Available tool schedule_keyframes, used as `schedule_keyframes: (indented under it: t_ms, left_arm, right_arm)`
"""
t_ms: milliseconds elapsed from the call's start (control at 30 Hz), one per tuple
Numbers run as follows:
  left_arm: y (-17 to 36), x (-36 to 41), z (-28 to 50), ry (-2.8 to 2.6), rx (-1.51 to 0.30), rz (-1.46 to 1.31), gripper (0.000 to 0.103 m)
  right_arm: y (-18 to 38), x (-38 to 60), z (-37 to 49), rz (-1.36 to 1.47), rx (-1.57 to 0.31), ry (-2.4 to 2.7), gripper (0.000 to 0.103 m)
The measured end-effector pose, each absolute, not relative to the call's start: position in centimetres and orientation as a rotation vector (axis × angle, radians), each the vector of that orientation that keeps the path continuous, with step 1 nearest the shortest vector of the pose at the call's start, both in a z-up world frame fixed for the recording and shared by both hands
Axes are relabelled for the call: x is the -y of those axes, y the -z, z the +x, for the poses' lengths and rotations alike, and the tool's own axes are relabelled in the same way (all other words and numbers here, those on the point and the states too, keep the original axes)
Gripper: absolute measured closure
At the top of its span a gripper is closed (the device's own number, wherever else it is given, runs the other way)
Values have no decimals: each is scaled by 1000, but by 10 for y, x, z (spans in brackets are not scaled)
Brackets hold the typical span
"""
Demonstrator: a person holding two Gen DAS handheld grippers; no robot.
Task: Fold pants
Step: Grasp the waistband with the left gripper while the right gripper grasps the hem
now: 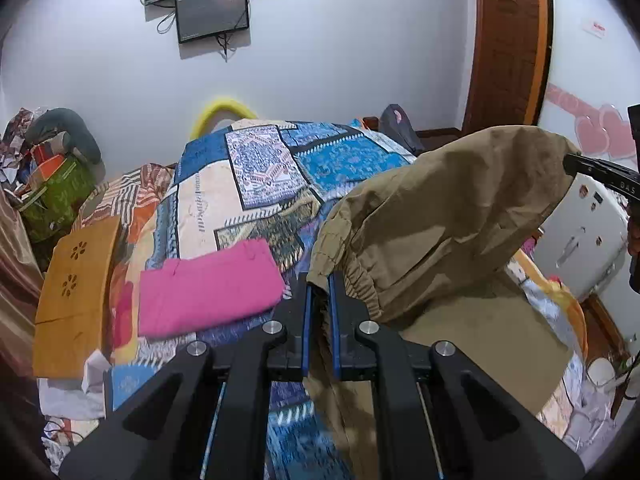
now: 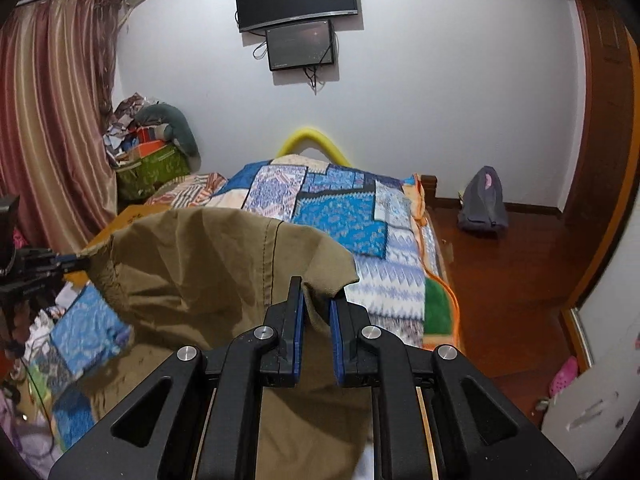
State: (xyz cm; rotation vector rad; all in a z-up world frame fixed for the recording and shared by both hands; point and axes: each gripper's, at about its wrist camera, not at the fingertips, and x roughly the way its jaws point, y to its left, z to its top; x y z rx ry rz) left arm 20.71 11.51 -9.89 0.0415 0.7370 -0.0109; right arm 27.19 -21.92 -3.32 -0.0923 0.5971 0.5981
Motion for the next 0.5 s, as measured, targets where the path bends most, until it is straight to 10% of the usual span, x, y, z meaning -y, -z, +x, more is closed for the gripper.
schedule_keyframes:
  t_ms: [500]
  left_arm:
    - [142, -92, 123, 46, -767, 43, 96]
  right_arm:
    - [84, 253, 203, -19, -661, -571, 93]
